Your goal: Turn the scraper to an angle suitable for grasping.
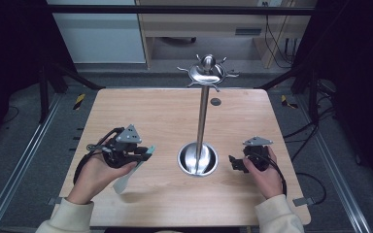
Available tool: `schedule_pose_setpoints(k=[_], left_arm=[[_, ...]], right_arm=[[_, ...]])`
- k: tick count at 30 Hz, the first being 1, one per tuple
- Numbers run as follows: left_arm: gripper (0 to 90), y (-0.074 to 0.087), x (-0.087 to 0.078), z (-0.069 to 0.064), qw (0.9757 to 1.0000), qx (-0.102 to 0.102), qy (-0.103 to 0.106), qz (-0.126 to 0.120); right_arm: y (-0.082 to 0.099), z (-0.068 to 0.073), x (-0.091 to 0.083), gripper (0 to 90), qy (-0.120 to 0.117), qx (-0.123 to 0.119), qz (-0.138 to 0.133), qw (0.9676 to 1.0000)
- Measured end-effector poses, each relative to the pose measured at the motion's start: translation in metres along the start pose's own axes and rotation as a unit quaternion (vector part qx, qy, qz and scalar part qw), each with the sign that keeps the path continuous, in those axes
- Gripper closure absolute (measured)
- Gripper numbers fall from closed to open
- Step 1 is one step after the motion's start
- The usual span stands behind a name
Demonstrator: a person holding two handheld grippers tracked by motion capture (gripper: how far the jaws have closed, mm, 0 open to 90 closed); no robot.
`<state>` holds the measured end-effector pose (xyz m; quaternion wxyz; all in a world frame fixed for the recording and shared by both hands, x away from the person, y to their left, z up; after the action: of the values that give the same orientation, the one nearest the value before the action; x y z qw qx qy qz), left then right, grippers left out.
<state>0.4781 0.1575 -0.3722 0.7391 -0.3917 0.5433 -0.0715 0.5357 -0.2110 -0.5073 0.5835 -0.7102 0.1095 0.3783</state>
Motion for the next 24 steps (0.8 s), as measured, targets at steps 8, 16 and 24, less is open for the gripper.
schedule_pose_setpoints(k=[8,16,24], left_arm=[[74.0,-0.005,-0.006,-0.001,0.9998,-0.001,-0.008,-0.018],[74.0,-0.014,-0.012,-0.003,0.9992,0.000,-0.016,-0.037],[74.0,-0.020,-0.013,-0.007,0.9986,0.004,-0.018,-0.050]], right_arm=[[0.000,0.001,0.000,8.9,-0.002,0.000,0.002,1.0000],[0.000,0.000,0.000,8.9,-0.002,0.000,0.001,1.0000],[0.001,-0.001,0.001,8.4,0.001,-0.002,0.005,1.0000]])
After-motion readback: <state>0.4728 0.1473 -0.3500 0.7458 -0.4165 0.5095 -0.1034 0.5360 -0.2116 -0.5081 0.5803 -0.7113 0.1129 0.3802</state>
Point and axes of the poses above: each handheld gripper's, and its own axes: x roughly forward along the jaws, y roughly out of its underside, z roughly to its left, the point moved 5 cm from there along x, roughly forward along the jaws, and after that the axes turned 2 degrees about x, right-handed, at the moved point
